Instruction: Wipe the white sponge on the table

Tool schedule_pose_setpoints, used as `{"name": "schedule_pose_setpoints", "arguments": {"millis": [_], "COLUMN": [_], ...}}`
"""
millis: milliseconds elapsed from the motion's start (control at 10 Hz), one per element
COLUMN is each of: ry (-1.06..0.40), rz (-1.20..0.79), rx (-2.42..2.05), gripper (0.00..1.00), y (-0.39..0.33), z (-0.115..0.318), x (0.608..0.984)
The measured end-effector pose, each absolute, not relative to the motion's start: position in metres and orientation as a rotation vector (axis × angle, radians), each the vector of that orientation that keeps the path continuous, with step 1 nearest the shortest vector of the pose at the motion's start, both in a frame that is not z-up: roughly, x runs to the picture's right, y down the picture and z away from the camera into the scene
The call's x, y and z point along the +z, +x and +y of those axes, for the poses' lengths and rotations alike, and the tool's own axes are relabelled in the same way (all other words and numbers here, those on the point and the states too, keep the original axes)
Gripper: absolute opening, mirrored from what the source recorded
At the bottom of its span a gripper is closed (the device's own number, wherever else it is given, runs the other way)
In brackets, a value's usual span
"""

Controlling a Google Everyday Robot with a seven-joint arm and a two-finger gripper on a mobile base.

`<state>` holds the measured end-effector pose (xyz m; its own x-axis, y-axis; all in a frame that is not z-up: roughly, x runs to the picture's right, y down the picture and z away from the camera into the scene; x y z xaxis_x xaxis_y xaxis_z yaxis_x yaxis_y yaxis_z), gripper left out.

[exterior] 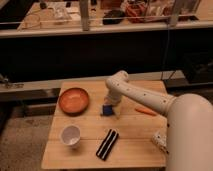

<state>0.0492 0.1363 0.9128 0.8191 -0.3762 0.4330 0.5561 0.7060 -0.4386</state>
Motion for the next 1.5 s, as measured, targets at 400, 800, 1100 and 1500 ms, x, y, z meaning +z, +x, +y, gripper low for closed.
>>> {"name": "schedule_pose_setpoints", "arguments": {"millis": [400,800,1100,1500], "ry": [-0.558,-0.609,-0.623,-0.633], "rz": [-0.368,-0.33,-0.319,-0.309], "rx": [-0.603,-0.577,-0.56,-0.567], "gripper": [0.8,0.62,0.53,0.53], "y": [0.049,0.048,0.053,0.053], "z": [0.151,0.148,0.146,0.142], "x": [0.909,0.909,0.908,0.906]}}
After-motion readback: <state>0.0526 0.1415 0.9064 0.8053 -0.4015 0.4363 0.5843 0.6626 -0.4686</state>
